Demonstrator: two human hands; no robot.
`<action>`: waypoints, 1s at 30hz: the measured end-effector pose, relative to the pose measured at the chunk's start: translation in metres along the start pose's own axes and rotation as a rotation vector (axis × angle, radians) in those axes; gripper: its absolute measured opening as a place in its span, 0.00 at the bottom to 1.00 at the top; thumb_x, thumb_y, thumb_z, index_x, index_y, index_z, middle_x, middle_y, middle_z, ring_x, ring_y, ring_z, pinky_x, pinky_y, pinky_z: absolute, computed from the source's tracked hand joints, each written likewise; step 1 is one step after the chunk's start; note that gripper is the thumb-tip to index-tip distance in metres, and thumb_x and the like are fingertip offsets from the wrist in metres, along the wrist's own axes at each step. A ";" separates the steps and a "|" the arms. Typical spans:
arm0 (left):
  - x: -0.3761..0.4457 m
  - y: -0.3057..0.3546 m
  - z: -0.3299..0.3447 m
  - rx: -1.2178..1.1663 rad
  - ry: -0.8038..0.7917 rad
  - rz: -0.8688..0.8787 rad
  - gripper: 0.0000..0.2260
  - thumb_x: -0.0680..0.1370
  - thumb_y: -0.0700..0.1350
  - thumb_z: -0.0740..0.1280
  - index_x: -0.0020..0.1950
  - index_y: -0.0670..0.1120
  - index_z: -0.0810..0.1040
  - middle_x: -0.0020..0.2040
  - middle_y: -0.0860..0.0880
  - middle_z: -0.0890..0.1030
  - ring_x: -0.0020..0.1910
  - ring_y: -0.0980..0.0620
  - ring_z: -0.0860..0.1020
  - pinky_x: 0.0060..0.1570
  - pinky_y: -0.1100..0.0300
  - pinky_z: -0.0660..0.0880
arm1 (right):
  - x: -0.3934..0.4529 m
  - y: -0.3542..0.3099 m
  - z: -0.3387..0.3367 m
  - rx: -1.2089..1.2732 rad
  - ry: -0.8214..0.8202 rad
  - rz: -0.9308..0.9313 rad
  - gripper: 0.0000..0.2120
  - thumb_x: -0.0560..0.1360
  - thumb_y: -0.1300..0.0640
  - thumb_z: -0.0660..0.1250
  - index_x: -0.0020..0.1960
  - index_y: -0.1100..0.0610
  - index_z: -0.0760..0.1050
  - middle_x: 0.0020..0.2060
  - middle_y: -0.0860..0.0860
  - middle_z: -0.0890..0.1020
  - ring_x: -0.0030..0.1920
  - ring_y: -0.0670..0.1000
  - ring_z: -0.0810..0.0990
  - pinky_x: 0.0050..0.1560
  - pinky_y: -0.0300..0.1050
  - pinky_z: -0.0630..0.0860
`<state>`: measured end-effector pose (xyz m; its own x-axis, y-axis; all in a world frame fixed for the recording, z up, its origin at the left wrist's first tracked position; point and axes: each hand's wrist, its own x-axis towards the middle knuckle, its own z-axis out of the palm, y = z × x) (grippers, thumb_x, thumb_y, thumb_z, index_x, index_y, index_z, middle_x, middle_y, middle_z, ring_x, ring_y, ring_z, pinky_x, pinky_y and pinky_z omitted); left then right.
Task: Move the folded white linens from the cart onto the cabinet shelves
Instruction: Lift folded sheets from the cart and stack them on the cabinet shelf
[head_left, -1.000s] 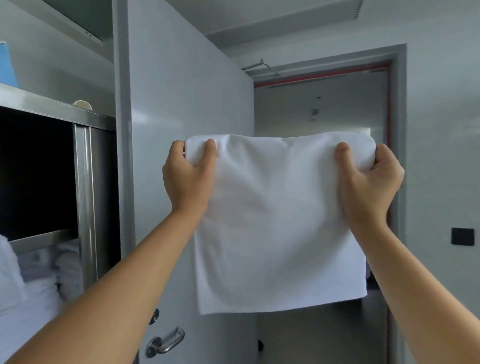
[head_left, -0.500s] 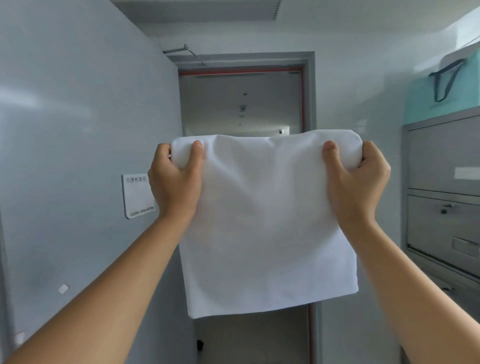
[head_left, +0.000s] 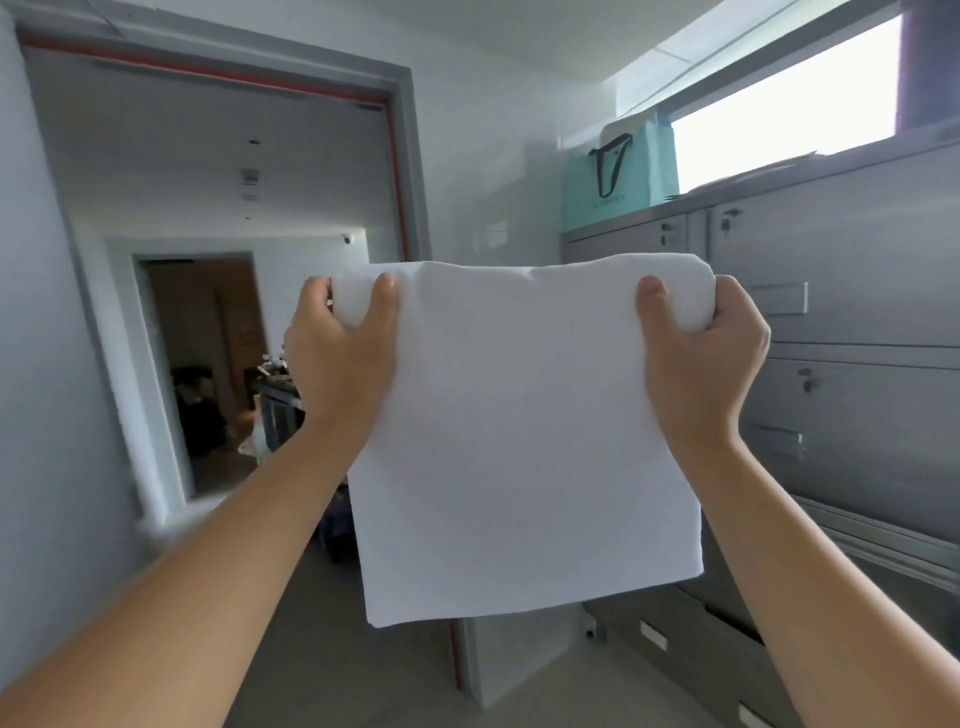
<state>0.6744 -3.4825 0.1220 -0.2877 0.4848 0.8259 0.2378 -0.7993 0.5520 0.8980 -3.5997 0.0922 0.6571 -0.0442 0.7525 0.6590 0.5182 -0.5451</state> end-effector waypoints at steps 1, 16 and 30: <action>-0.007 0.001 0.009 -0.022 -0.024 -0.008 0.18 0.77 0.58 0.68 0.45 0.43 0.72 0.36 0.56 0.71 0.34 0.59 0.69 0.36 0.59 0.70 | 0.002 0.002 -0.009 -0.034 0.014 0.002 0.25 0.71 0.46 0.72 0.33 0.53 0.56 0.28 0.45 0.60 0.31 0.46 0.58 0.31 0.42 0.59; -0.129 0.096 0.157 -0.282 -0.313 -0.121 0.17 0.78 0.55 0.69 0.44 0.42 0.70 0.34 0.56 0.69 0.33 0.54 0.68 0.32 0.64 0.62 | 0.068 0.025 -0.204 -0.415 0.231 -0.075 0.18 0.71 0.42 0.69 0.37 0.56 0.70 0.29 0.44 0.71 0.30 0.43 0.67 0.33 0.35 0.66; -0.267 0.179 0.258 -0.454 -0.533 -0.203 0.15 0.77 0.56 0.69 0.45 0.44 0.73 0.36 0.56 0.73 0.33 0.59 0.71 0.32 0.68 0.66 | 0.098 0.052 -0.371 -0.625 0.352 -0.017 0.17 0.72 0.45 0.71 0.35 0.53 0.68 0.28 0.43 0.70 0.31 0.45 0.68 0.36 0.43 0.70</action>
<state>1.0328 -3.6631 0.0297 0.2330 0.6540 0.7197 -0.2141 -0.6874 0.6940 1.1321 -3.8945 0.0003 0.6543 -0.3755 0.6565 0.6874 -0.0667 -0.7232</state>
